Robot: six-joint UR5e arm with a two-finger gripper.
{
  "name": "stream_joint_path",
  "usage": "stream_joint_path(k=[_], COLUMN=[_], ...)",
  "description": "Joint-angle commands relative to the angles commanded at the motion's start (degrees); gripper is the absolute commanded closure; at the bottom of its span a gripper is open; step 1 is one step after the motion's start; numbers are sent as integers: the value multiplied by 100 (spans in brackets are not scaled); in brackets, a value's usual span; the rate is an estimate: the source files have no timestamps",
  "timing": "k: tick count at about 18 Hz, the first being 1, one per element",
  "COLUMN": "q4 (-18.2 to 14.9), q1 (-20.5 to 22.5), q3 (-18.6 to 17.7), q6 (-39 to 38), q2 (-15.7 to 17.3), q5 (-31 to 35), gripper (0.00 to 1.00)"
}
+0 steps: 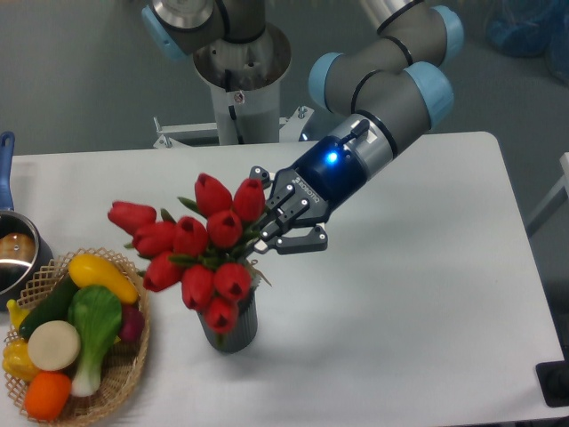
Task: Insert the flowers into the vase
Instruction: 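Lower the tulip stems into the grey vase opening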
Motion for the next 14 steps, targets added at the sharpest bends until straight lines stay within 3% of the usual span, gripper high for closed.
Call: stream_joint_path(k=[14], q4=[-9], q1=[-27], q3=[-325], q6=[554], q2=[-123], q5=[-221], gripper=[85])
